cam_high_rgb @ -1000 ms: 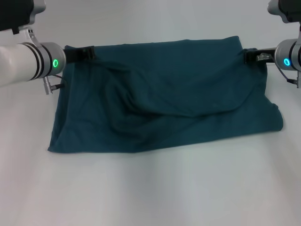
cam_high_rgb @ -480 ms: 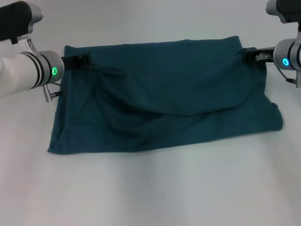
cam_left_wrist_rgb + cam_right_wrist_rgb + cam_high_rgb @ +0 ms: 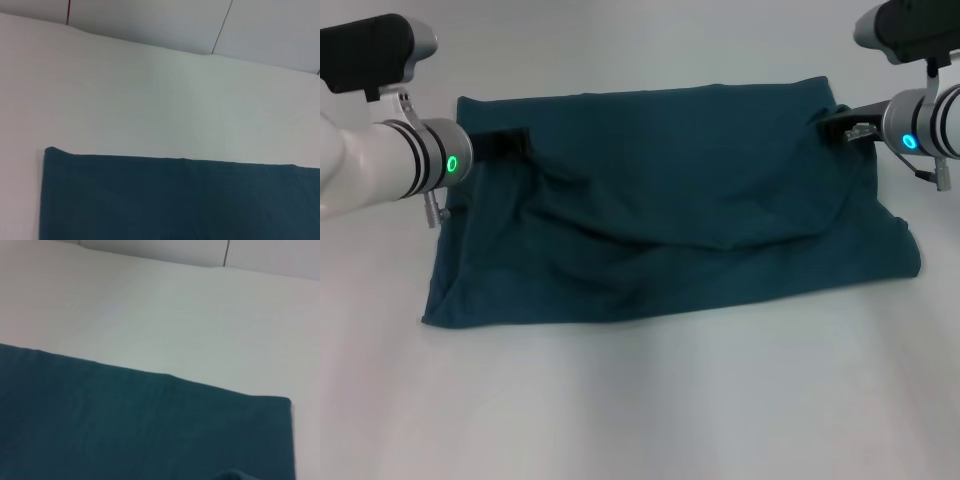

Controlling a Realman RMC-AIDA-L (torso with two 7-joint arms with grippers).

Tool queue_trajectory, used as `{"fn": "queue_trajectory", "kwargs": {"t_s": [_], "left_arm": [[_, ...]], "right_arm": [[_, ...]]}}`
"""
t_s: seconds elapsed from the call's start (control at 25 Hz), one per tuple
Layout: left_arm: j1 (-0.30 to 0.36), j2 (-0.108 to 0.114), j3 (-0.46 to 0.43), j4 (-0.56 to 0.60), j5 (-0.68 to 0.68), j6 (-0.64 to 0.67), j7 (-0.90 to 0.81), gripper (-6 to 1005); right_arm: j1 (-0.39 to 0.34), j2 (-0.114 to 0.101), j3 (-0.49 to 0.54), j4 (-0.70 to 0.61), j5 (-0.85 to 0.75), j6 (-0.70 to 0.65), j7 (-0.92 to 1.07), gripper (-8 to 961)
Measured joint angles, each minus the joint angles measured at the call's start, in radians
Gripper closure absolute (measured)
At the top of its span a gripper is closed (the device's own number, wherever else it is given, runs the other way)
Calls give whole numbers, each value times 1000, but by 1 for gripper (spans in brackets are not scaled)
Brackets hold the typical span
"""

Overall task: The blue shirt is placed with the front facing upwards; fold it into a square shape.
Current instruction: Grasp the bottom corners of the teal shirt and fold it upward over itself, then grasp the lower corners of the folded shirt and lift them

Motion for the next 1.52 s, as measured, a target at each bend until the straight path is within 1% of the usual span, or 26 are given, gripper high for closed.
{"fn": "queue_trajectory", "kwargs": {"t_s": [0.12, 0.16, 0.32, 0.4, 0.48, 0.56, 0.6, 0.64, 0.72, 0.8, 0.88, 0.96, 1.04, 1.12, 1.24, 1.36, 1.52], "left_arm": [[4, 3, -6, 0, -1, 11, -6, 932], [6, 5, -7, 0, -1, 14, -9, 904], [17, 11, -17, 4, -2, 24, -44, 793], [29, 13, -18, 17, -2, 36, -65, 724], [46, 12, -19, 47, -2, 59, -71, 654], [63, 6, -19, 81, -3, 79, -77, 585], [74, 2, -19, 103, -3, 92, -84, 509], [86, -2, -19, 126, -6, 110, -92, 433], [111, -6, -19, 174, -24, 156, -103, 434], [141, -3, -19, 218, -65, 224, -108, 436], [170, 8, -31, 245, -116, 301, -108, 437], [205, 29, -77, 252, -187, 401, -108, 439], [244, 42, -128, 248, -245, 484, -104, 440], [282, 47, -164, 247, -282, 544, -99, 441], [331, 48, -187, 252, -307, 618, -91, 444], [368, 49, -201, 252, -310, 669, -52, 445], [412, 52, -228, 247, -303, 700, 17, 446]], "right_arm": [[-4, 0, 1, -1, 0, 11, 4, 766], [-6, -1, 4, -3, 0, 13, 6, 762], [-12, -11, 12, -5, 4, 10, 28, 625], [-15, -17, 28, -12, 5, -10, 36, 556], [-22, -22, 62, -35, 6, -48, 36, 508], [-38, -23, 105, -87, 25, -122, 36, 460], [-66, -23, 137, -157, 79, -220, 30, 436], [-66, -23, 137, -157, 79, -220, 30, 412], [-107, -24, 155, -231, 163, -325, 13, 364], [-159, -24, 162, -300, 269, -437, -5, 316], [-222, -24, 167, -355, 383, -553, -28, 256], [-283, -24, 177, -381, 483, -662, -54, 197], [-336, -24, 194, -379, 567, -759, -84, 137], [-383, -24, 220, -362, 633, -856, -116, 147], [-433, -29, 264, -328, 676, -984, -162, 146], [-461, -33, 291, -304, 682, -1104, -209, 146], [-475, -41, 314, -278, 679, -1189, -255, 147]]}}
